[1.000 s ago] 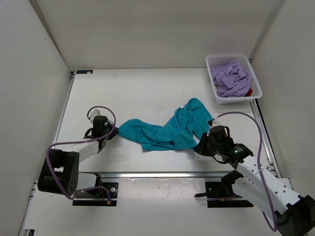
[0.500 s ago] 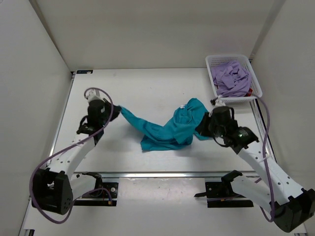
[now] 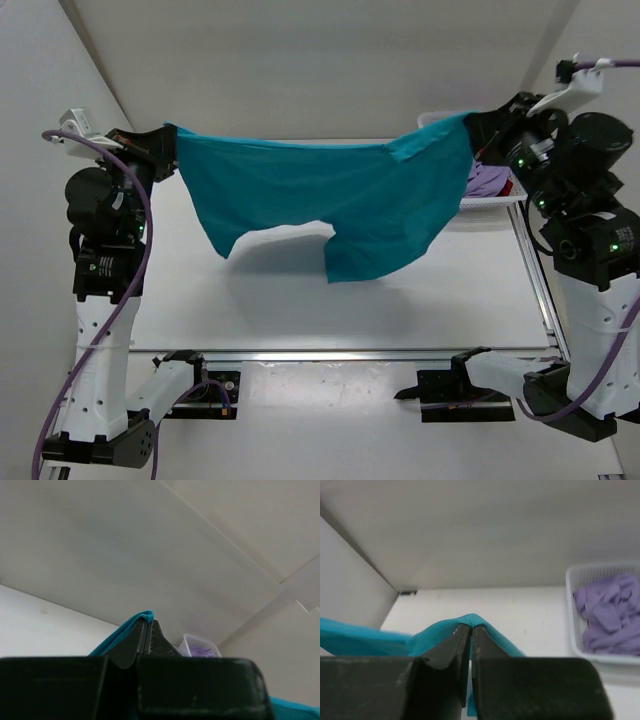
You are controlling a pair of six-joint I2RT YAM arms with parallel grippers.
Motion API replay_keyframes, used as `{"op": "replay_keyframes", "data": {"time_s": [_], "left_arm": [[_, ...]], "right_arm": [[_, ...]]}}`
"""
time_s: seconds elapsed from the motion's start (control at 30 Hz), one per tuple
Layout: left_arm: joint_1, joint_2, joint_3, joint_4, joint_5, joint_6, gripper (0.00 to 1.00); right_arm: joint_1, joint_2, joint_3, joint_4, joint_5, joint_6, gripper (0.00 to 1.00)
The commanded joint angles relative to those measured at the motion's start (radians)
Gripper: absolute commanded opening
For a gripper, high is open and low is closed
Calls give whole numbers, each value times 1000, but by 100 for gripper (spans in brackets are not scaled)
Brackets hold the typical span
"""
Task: Fold and stack the t-shirts
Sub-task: Flatten out the tshirt
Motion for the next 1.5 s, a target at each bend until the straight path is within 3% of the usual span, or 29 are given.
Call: {"op": "replay_keyframes", "data": {"time_s": [0.0, 0.07, 0.13, 0.3, 0.4, 0.47, 0.57, 0.8, 0.97, 1.1, 1.17, 1.27, 1.33, 1.4, 1.47], "left_arm": [[-4, 27, 11, -99, -67, 45, 0], [12, 31, -24, -87, -59, 44, 0], [44, 60, -100, -54, -34, 29, 0], [139, 207, -181, 32, 71, -45, 0], [111, 310, -139, 78, 45, -48, 0], [114, 382, -78, 94, 49, -56, 0], [122, 508, 113, 74, 43, -57, 0], [197, 596, 393, 42, 76, -56, 0], [184, 623, 529, -10, -18, 15, 0], [193, 600, 481, 6, -47, 33, 0], [208, 545, 384, 19, -56, 39, 0], [185, 420, 196, 40, -140, 79, 0], [164, 331, 36, 55, -193, 85, 0], [151, 222, -228, 86, -205, 58, 0], [118, 156, -412, 120, -204, -2, 0]], "right_arm": [[-53, 115, 137, -56, -83, -66, 0], [-142, 160, 91, -13, -223, -50, 0], [-155, 235, 48, 42, -258, -54, 0], [-225, 506, 217, 67, -374, -80, 0], [-256, 777, 522, -17, -390, -91, 0], [-282, 823, 508, 80, -424, -47, 0], [-296, 905, 618, 183, -430, 16, 0], [-270, 792, 599, 573, -381, 32, 0], [-307, 752, 564, 543, -409, 33, 0], [-301, 729, 501, 419, -342, -55, 0], [-282, 688, 452, 303, -253, -105, 0], [-240, 531, 121, 323, -77, -129, 0], [-195, 383, -339, 467, 2, -106, 0], [-178, 218, -634, 597, -8, -45, 0], [-178, 156, -891, 624, -41, 30, 0]]}}
